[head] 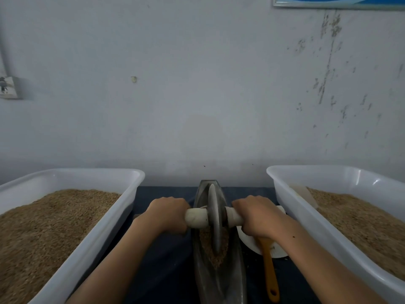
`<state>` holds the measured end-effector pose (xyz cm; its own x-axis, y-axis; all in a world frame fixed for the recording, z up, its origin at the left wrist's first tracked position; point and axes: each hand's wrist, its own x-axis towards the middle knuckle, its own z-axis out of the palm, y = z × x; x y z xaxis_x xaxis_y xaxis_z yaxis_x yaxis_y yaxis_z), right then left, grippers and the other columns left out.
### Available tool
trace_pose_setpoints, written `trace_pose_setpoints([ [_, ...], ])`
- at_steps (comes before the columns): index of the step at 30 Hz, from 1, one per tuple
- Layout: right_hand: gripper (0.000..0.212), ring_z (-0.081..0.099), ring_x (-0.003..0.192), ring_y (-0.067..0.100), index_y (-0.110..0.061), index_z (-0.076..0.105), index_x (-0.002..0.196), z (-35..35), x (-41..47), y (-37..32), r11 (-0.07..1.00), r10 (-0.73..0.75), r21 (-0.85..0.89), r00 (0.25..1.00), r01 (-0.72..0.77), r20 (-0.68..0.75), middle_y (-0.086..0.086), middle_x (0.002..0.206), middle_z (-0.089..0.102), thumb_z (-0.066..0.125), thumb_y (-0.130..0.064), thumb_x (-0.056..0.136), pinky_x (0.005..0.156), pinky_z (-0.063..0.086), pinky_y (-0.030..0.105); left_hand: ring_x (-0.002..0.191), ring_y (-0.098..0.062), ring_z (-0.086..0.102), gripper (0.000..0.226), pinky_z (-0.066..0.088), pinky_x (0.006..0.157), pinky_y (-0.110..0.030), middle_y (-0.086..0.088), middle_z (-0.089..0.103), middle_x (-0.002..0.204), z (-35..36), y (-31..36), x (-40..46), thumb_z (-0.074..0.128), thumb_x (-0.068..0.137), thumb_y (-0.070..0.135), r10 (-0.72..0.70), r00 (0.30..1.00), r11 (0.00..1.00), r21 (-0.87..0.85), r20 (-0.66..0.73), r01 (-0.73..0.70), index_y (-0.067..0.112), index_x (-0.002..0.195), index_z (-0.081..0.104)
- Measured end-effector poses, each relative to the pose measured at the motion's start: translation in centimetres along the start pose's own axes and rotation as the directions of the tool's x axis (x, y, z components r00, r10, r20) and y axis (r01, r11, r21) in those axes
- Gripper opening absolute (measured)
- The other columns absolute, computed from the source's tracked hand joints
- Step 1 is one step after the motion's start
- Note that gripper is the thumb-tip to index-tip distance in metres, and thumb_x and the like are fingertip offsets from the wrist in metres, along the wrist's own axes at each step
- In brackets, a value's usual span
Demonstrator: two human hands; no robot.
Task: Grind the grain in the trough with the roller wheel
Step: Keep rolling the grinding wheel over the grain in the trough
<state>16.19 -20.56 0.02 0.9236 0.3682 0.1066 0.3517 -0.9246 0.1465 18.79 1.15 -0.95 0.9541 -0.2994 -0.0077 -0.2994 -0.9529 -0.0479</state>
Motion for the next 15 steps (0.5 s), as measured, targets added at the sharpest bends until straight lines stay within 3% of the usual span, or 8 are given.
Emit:
trace_pose_setpoints([
  [4, 0.019, 0.056, 0.085, 0.021, -0.02, 0.052, 0.103, 0.3, 0.1, 0.1, 1.0, 0.004, -0.012, 1.0, -0.004, 0.002, 0.004, 0.101, 0.061, 0.055, -0.013, 0.086, 0.067, 0.035, 0.029, 0.095, -0.017, 0.061, 0.037, 0.041, 0.074, -0.028, 0.001, 0.065, 0.104, 0.0, 0.1, 0.0, 0.068, 0.078, 0.034, 0.001, 0.999, 1.0, 0.02, -0.034, 0.0, 0.025, 0.113, 0.059],
  [7, 0.022, 0.058, 0.094, 0.028, -0.018, 0.047, 0.108, 1.1, 0.4, 0.0, 0.999, 0.021, -0.026, 0.993, -0.024, -0.113, 0.007, 0.104, 0.06, 0.051, -0.011, 0.088, 0.068, 0.032, 0.032, 0.09, -0.017, 0.061, 0.026, 0.037, 0.067, -0.028, 0.005, 0.065, 0.097, 0.6, 0.2, -0.1, 0.062, 0.079, 0.036, -0.002, 0.974, 0.997, 0.078, -0.228, 0.02, 0.03, 0.104, 0.059],
  [11, 0.025, 0.059, 0.096, 0.026, -0.017, 0.041, 0.116, 2.3, 0.3, -0.1, 0.999, 0.032, -0.017, 0.962, -0.038, -0.27, 0.004, 0.106, 0.062, 0.048, -0.012, 0.092, 0.067, 0.032, 0.031, 0.084, -0.014, 0.061, 0.018, 0.03, 0.062, -0.027, 0.008, 0.063, 0.09, 2.0, 0.3, 0.1, 0.053, 0.084, 0.041, 0.013, 0.876, 0.99, 0.132, -0.483, 0.058, 0.031, 0.099, 0.051],
  [15, 0.024, 0.059, 0.095, 0.025, -0.017, 0.042, 0.115, 2.2, 0.2, -0.2, 0.999, 0.034, -0.01, 0.965, -0.038, -0.26, 0.004, 0.106, 0.062, 0.049, -0.012, 0.093, 0.069, 0.033, 0.03, 0.084, -0.015, 0.061, 0.017, 0.03, 0.061, -0.027, 0.007, 0.063, 0.09, 2.0, 0.2, 0.1, 0.053, 0.085, 0.04, 0.015, 0.875, 0.992, 0.118, -0.485, 0.048, 0.031, 0.1, 0.051],
])
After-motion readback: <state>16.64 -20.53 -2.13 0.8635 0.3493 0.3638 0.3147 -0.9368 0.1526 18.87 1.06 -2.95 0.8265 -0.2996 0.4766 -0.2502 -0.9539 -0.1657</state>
